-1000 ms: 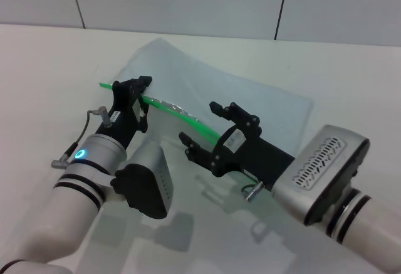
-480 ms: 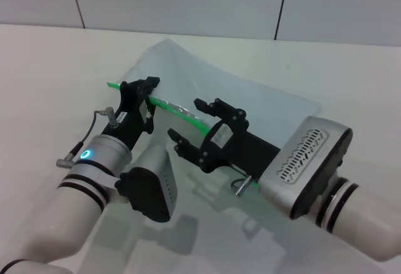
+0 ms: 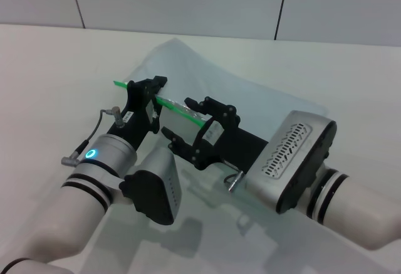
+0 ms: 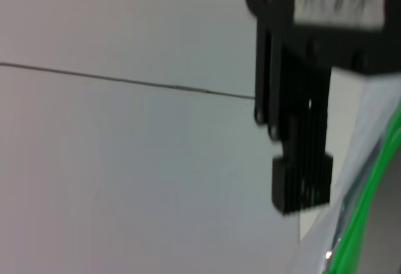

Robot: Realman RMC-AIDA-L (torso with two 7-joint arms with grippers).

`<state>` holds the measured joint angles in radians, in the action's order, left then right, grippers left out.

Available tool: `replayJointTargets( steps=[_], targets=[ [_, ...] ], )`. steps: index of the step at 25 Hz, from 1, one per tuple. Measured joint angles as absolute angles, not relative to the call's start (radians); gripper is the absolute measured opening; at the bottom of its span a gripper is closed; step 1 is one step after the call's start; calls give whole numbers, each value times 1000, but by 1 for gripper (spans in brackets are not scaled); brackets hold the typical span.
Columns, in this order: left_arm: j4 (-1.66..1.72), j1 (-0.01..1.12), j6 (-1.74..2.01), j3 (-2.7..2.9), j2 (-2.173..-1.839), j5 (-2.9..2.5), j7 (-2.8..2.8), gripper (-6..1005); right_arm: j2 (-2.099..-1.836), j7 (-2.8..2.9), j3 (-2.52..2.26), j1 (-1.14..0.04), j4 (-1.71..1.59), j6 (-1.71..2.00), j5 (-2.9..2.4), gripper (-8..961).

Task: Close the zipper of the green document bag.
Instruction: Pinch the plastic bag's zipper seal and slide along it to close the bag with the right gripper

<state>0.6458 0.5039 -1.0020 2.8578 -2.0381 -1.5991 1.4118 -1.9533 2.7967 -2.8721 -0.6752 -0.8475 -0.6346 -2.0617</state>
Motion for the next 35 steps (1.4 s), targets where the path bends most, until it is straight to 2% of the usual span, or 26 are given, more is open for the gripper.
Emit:
replayJointTargets(
  steps=[8, 35],
  targets=[
    [646, 505, -1000, 2858, -2039, -1612, 1412, 54, -1971, 2796, -2871, -699, -820, -633, -2062, 633],
    [649, 502, -999, 2858, -2039, -1641, 1408, 54, -1999, 2796, -2842, -707, -778, -648, -2062, 425]
  ],
)
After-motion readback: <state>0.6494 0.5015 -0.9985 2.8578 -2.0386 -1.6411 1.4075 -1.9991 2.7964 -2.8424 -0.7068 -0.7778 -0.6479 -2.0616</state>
